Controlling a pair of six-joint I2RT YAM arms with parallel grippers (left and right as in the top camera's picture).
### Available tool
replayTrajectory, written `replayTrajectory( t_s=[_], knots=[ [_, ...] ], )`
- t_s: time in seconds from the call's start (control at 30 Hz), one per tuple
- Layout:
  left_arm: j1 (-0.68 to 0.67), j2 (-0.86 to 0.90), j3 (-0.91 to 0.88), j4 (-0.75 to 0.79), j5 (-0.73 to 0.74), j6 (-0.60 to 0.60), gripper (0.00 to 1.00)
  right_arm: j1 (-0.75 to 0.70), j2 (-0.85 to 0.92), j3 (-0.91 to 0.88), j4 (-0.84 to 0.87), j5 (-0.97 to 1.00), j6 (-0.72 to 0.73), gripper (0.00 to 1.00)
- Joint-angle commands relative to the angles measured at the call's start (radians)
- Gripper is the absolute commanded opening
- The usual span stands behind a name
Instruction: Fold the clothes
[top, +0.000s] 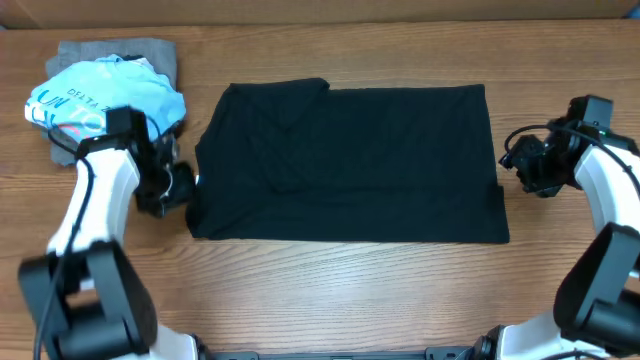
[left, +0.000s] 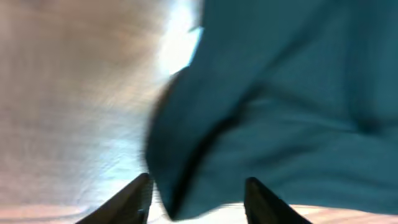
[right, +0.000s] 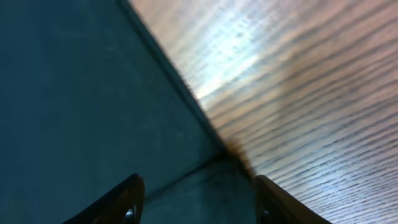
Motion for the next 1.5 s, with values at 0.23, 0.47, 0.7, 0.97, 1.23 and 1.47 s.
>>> replayTrajectory(
  t_s=[0.23, 0.47, 0.7, 0.97, 1.23, 1.47],
  knots=[
    [-0.285, -0.031, 0.024, 0.080, 0.011, 0.049, 0.40, 0.002, -0.078, 0.034, -0.022, -0.116, -0.002, 0.64],
    [-0.293, 0.056, 0.014, -0.038, -0.136, -0.182, 0.15, 0.002, -0.076, 0.023, -0.155, -0.057, 0.075, 0.65],
    [-0.262, 0.056, -0.097, 0.033, -0.172, -0.231, 0.21, 0.001, -0.073, -0.080, -0.143, 0.035, 0.156, 0.69],
    [-0.202, 0.056, -0.300, 0.231, -0.249, -0.270, 0.11, 0.001, -0.071, -0.268, 0.017, 0.016, 0.278, 0.40],
    [-0.184, 0.056, -0.339, 0.204, -0.270, -0.307, 0.05, 0.001, -0.071, -0.452, 0.234, 0.016, 0.379, 0.18],
    [-0.147, 0.055, -0.338, 0.080, -0.321, -0.345, 0.04, -0.001, -0.072, -0.513, 0.151, 0.095, 0.405, 0.07]
  ],
)
